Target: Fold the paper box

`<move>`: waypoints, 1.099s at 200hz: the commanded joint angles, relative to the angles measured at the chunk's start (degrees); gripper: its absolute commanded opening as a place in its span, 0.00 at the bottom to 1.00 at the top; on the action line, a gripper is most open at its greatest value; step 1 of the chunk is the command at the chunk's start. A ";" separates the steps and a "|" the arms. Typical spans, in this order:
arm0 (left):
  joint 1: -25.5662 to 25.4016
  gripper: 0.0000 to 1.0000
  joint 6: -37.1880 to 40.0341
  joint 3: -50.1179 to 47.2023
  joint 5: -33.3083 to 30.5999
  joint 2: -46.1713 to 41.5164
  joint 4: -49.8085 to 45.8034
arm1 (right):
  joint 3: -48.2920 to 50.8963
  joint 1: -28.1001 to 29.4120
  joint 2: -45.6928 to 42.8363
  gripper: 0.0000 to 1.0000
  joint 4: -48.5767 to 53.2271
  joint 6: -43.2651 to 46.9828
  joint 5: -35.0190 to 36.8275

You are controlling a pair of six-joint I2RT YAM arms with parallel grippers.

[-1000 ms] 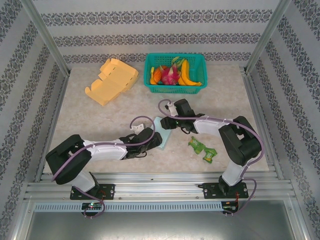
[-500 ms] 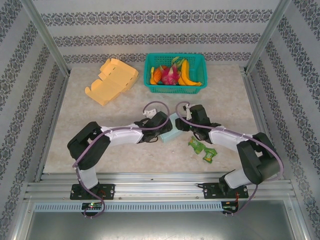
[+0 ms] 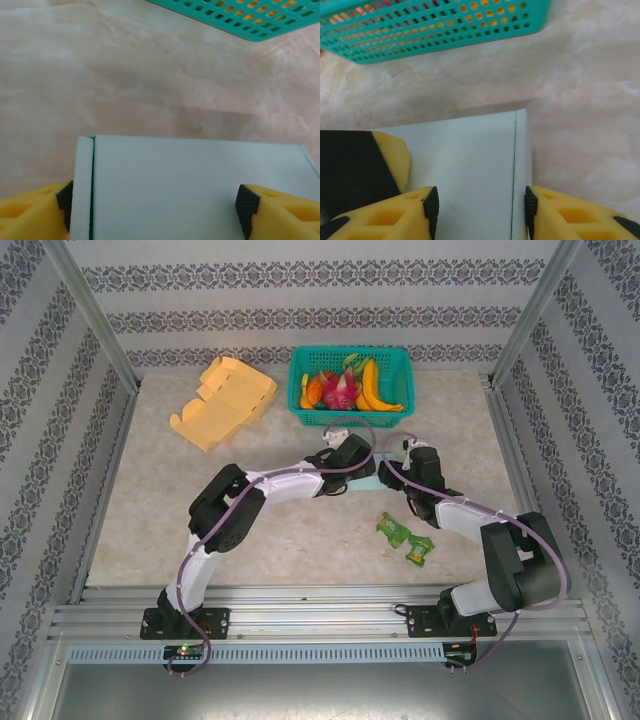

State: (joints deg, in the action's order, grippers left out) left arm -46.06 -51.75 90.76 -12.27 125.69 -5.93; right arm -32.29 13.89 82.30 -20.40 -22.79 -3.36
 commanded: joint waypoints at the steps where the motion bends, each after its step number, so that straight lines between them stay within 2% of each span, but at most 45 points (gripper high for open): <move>1: -1.66 0.83 2.35 4.44 7.10 2.18 5.86 | 0.97 -0.66 -0.78 0.50 -6.19 -0.77 -3.37; 41: -1.97 0.83 2.77 7.39 7.55 5.39 6.26 | 2.15 -3.02 -1.71 0.51 -6.46 -0.24 1.18; 119: -2.06 0.91 6.44 6.47 1.00 2.56 4.05 | 3.32 -3.78 -5.43 0.56 -3.59 -1.98 6.86; 168: -2.10 0.91 7.49 1.94 -2.44 -3.68 3.51 | 6.89 -3.85 -17.23 0.56 0.64 -2.59 11.42; 197: -2.13 0.91 9.42 -6.98 -2.42 -11.80 6.57 | 8.63 -1.76 -26.52 0.56 5.68 -1.84 12.06; 220: -2.19 0.92 10.13 -17.11 -2.29 -21.02 8.86 | 10.21 2.59 -35.08 0.56 10.72 -0.45 14.84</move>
State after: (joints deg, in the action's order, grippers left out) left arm -47.68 -44.05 81.56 -12.99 113.38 -0.49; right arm -23.81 12.80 53.95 -15.81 -24.10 7.73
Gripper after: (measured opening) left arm 0.914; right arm 0.564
